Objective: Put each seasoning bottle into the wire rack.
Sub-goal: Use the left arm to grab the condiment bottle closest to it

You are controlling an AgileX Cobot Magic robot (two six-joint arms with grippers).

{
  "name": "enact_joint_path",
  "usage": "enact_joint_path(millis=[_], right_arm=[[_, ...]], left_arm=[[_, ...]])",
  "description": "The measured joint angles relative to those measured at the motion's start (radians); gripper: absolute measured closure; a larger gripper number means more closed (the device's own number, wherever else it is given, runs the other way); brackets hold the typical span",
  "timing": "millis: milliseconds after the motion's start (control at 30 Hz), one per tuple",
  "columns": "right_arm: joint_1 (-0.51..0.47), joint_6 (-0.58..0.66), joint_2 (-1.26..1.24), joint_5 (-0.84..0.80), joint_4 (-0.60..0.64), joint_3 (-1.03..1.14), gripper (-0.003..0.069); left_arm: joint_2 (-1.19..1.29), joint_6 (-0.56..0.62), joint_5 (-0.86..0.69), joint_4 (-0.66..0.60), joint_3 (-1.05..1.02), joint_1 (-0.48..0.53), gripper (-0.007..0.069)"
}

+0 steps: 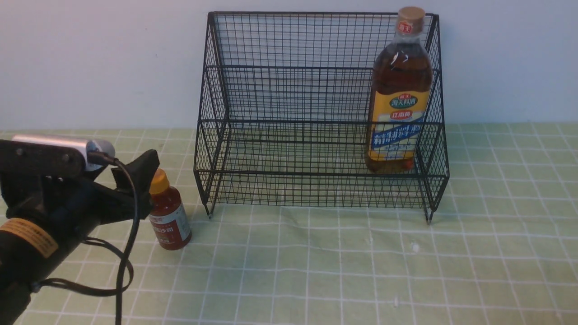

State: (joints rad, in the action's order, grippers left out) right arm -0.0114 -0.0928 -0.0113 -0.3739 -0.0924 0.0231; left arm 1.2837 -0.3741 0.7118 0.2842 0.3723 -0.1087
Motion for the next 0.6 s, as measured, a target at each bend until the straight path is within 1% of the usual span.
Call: enact_joint_path(millis=[167,333,400,467,600], right_arm=[[0.000,0.000,0.000,0.000,0.000,0.000,0.0673],[0.000,0.000,0.000,0.000,0.000,0.000,0.0673],[0.000,0.000,0.000,0.000,0.000,0.000,0.0673],[0.000,0.000,0.000,0.000,0.000,0.000,0.0673],[0.000,0.000,0.000,0.000,0.000,0.000,0.0673]], left_arm=[[0.136,0.000,0.071,-0.005,0.048,0.000,0.0092],[0.230,0.002,0.082,-0.010,0.068,0.000,0.0092],[0.247,0.002,0.082,-0.010,0.068,0.000,0.0104],[0.257,0.004,0.082,-0.010,0.068,0.000,0.0160],[0.260,0.051,0.082,-0.023,0.069,0.000,0.0363]])
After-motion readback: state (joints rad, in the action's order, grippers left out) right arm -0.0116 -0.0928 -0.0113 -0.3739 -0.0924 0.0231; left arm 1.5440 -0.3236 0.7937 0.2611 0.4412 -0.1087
